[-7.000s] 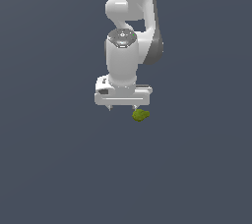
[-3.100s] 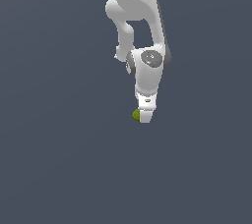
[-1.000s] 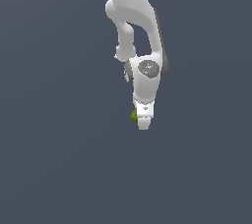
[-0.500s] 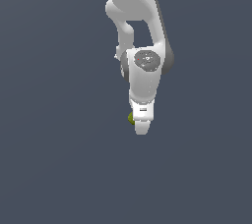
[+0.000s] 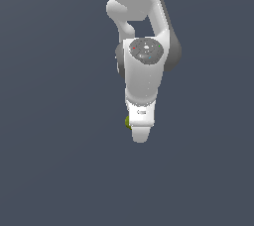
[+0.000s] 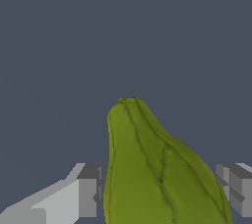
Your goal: Pick up the object and move it to a goal position.
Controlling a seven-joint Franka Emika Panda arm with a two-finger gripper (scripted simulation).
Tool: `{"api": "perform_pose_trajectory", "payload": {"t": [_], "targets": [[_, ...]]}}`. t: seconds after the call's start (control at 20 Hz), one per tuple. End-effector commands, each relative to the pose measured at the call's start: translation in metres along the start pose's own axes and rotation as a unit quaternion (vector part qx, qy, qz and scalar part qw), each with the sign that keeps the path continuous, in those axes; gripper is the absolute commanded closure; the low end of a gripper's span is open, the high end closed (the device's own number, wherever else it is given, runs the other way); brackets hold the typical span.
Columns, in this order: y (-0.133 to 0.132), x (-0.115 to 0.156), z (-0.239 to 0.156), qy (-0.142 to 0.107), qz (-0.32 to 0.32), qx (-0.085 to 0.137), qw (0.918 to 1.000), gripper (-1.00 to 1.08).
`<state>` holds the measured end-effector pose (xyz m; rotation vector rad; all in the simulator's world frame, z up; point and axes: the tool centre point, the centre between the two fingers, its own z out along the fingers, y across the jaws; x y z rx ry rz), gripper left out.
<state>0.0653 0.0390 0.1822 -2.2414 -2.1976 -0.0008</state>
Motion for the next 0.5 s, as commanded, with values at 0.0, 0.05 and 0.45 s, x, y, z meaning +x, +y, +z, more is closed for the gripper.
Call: {"api": "perform_pose_trajectory", "payload": {"t": [0.0, 0.05, 0.45], "targets": [[0.0068, -0.0020, -0.0088, 0.000, 0.000, -0.001, 1.0000, 1.08], [0.0088, -0.0026, -0.0109, 0.000, 0.000, -0.001, 1.0000, 1.08], [0.0158, -0.0047, -0.0183, -0.001, 0.000, -0.001, 1.0000, 1.08]]}}
